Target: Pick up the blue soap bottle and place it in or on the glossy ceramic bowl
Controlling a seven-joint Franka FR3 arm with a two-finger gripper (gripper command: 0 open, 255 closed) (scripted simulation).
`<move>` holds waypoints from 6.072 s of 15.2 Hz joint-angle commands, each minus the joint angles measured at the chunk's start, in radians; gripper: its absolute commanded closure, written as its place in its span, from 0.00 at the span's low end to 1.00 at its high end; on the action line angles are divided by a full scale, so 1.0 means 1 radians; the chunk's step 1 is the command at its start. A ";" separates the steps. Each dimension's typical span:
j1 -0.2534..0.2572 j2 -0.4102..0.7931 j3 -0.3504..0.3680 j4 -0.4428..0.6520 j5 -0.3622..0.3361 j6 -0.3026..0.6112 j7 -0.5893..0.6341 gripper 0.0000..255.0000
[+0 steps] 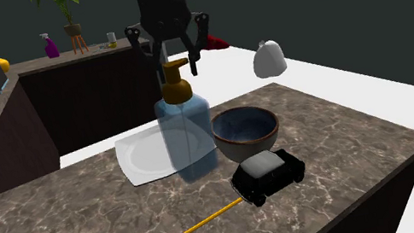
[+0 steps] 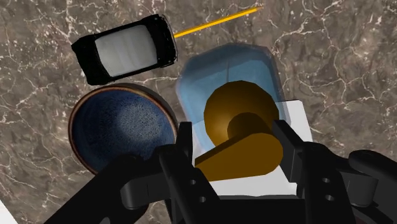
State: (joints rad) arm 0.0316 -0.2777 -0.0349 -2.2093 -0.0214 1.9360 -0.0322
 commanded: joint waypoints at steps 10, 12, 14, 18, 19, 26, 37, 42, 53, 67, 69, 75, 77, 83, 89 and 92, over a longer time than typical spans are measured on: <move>0.001 -0.012 0.002 0.138 0.001 -0.150 0.000 1.00; 0.001 -0.012 0.002 0.165 0.001 -0.177 -0.001 1.00; 0.001 -0.011 0.002 0.194 0.001 -0.204 -0.001 1.00; -0.012 0.035 -0.021 0.291 -0.002 -0.255 -0.038 1.00; -0.019 0.059 -0.032 0.331 -0.003 -0.271 -0.056 1.00; -0.069 0.257 -0.107 0.665 0.009 -0.407 -0.185 1.00; -0.159 0.537 -0.165 1.098 0.065 -0.563 -0.318 1.00; -0.149 0.491 -0.163 0.962 0.055 -0.472 -0.313 1.00; -0.139 0.437 -0.160 0.736 0.043 -0.300 -0.307 1.00; -0.135 0.422 -0.158 0.528 0.041 -0.106 -0.305 1.00; -0.135 0.422 -0.158 0.528 0.041 -0.106 -0.305 1.00; -0.135 0.422 -0.158 0.528 0.041 -0.106 -0.305 1.00; -0.135 0.422 -0.158 0.528 0.041 -0.106 -0.305 0.00; -0.136 0.421 -0.158 0.594 0.040 -0.173 -0.305 0.00; -0.137 0.425 -0.159 0.659 0.041 -0.234 -0.305 0.00; -0.137 0.425 -0.159 0.659 0.041 -0.234 -0.305 0.00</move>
State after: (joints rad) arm -0.1051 0.1471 -0.1936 -1.5503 0.0197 1.7021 -0.3371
